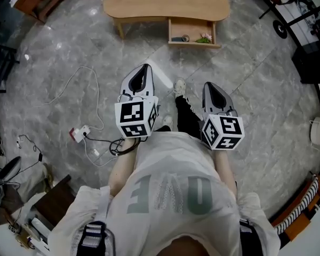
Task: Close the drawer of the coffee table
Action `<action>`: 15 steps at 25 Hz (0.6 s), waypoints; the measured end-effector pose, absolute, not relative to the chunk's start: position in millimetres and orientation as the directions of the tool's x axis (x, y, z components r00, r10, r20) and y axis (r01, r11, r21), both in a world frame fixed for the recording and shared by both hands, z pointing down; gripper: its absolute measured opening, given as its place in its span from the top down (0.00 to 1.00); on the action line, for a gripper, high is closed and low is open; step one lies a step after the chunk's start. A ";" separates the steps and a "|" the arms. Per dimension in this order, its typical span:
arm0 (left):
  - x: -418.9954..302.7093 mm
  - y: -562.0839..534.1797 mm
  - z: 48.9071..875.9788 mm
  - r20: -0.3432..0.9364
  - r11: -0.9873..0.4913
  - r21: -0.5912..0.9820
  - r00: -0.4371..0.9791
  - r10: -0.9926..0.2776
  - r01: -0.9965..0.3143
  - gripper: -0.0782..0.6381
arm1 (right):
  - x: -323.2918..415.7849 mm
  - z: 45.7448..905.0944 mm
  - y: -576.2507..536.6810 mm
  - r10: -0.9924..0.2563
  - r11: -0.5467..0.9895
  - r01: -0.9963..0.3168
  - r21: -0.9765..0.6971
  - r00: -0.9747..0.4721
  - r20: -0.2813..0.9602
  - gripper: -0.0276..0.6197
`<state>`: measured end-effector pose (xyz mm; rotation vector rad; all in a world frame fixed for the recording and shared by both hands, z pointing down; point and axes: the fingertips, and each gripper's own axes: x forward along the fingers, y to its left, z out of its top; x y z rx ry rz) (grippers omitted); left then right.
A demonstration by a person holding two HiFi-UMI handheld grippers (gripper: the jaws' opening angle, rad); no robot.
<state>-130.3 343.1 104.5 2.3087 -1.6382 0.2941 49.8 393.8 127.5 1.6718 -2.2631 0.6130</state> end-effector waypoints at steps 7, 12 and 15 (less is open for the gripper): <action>-108.7 280.0 118.8 0.340 -0.305 0.121 0.329 -0.881 -0.944 0.88 | 58.4 145.6 317.8 -0.835 0.278 -0.940 -0.196 -0.338 0.434 0.95; -96.7 211.8 114.9 0.326 -0.301 0.112 0.321 -0.889 -0.947 0.88 | 59.3 150.6 231.0 -0.818 0.322 -0.923 -0.208 -0.383 0.430 0.95; -89.1 156.8 111.8 0.323 -0.280 0.108 0.300 -0.898 -0.954 0.88 | 61.4 149.9 173.9 -0.796 0.369 -0.908 -0.196 -0.418 0.437 0.95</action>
